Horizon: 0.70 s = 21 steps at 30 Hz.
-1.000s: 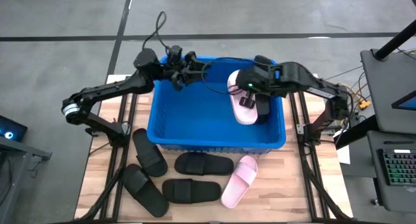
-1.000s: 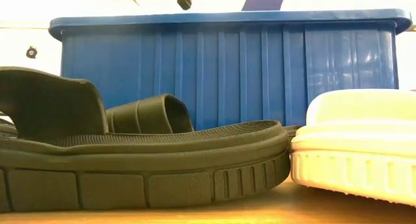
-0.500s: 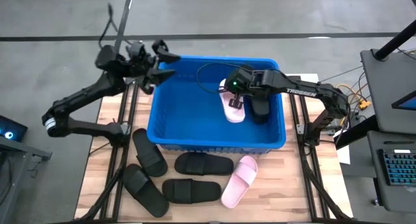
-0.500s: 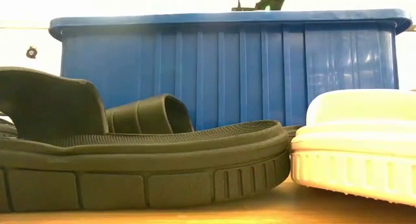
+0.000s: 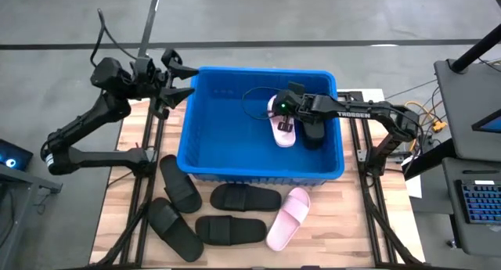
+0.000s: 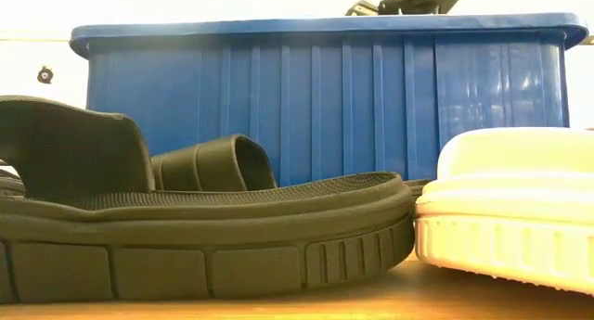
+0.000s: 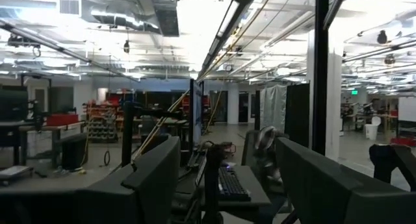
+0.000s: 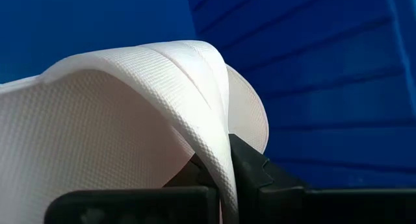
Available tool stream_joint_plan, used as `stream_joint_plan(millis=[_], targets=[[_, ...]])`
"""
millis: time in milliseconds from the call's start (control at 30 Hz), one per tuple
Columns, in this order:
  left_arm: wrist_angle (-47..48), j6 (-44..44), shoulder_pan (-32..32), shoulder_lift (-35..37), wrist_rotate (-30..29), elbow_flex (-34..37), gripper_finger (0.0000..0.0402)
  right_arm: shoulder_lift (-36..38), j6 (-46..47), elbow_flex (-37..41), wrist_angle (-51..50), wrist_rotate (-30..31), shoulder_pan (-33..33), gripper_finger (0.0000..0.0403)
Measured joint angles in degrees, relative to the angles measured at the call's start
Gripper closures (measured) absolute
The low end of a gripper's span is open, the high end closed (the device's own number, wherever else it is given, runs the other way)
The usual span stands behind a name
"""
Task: Pick and place slides into bin
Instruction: Put the pink slide into the blue container
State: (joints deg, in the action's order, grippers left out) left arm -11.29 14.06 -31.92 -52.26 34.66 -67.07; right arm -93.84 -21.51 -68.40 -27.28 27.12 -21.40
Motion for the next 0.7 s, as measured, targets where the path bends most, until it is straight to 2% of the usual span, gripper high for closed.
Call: stream_joint_plan(millis=[167, 400, 700], targets=[[0.48, 0.16, 0.0, 0.34, -0.75, 0.11, 0.0164, -0.07, -3.77, 3.86, 4.53, -0.05, -2.4, 0.0394], [0.44, 0.24, 0.0, -0.72, -1.03, 0.15, 0.0164, -0.14, -4.32, 10.42, 11.79, -0.05, -5.21, 0.0394], [0.33, 0.32, 0.0, -2.49, -1.1, 0.2, 0.0164, -0.14, -6.17, 13.37, 16.53, -1.1, -5.94, 0.0394]])
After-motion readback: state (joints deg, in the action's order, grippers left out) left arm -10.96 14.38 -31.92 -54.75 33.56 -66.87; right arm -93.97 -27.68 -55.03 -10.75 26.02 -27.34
